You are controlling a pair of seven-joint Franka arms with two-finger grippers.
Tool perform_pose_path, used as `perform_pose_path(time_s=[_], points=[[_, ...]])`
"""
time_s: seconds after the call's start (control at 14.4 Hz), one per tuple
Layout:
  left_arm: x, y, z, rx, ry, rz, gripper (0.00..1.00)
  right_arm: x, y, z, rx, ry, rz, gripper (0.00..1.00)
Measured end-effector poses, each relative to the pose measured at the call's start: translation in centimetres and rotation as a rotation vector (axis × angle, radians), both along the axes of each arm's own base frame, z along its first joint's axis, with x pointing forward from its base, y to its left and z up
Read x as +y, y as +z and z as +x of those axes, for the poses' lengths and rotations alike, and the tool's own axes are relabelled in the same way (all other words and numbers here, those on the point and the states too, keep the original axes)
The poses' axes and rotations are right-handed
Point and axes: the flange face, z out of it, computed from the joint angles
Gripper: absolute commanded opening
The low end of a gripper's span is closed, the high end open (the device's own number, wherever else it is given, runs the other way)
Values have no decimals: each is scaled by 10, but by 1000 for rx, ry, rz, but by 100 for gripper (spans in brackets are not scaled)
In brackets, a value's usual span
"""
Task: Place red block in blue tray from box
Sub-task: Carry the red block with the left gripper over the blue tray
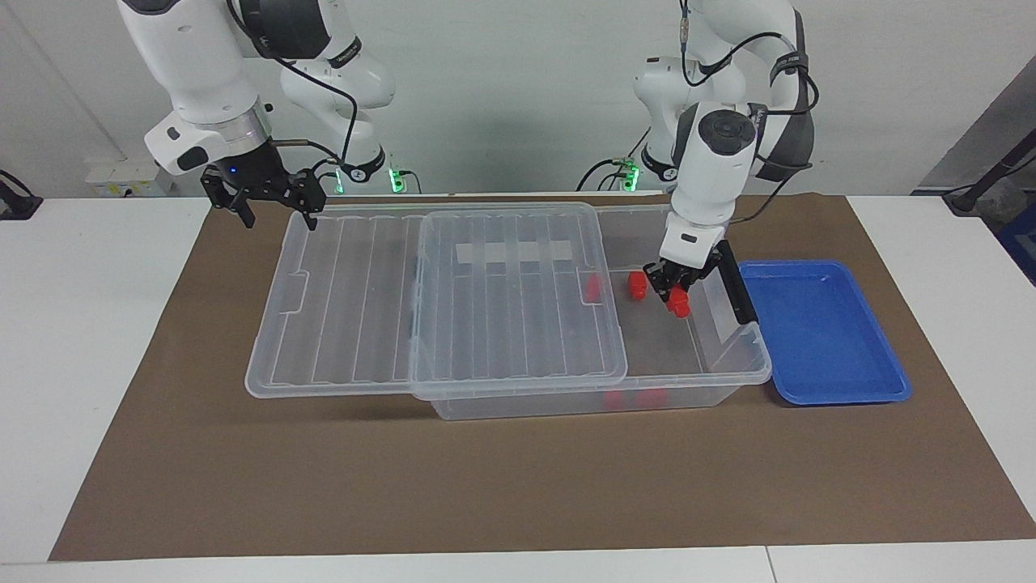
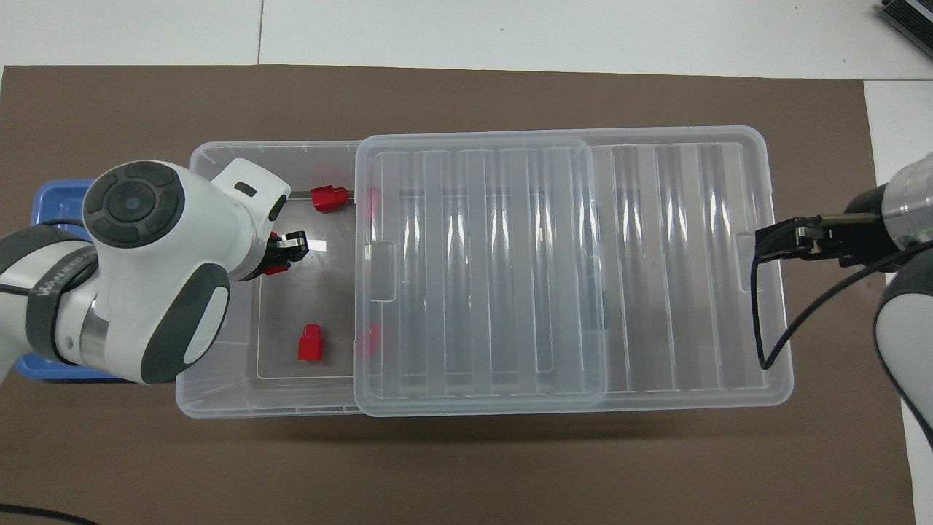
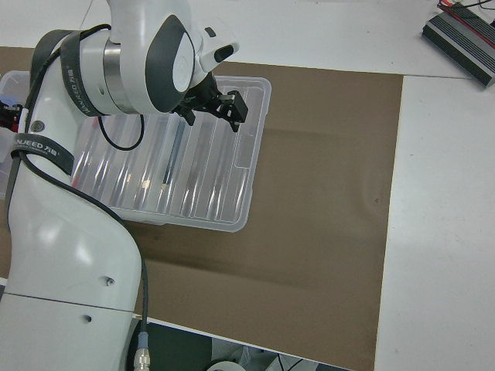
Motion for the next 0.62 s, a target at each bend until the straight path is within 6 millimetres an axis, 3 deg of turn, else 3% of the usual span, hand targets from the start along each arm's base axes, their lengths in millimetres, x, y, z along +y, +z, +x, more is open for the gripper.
perform_pose_path(time_s=[0.21, 0.42, 0.62], points=[[35, 46, 3, 43, -53, 15, 0, 0, 0, 0, 0, 0, 0, 100], [112, 88, 2, 59, -117, -5, 0, 0, -1, 0, 1, 0, 0, 100], [187, 99, 0, 69, -204, -15, 0, 0, -1, 0, 1, 0, 0, 100]])
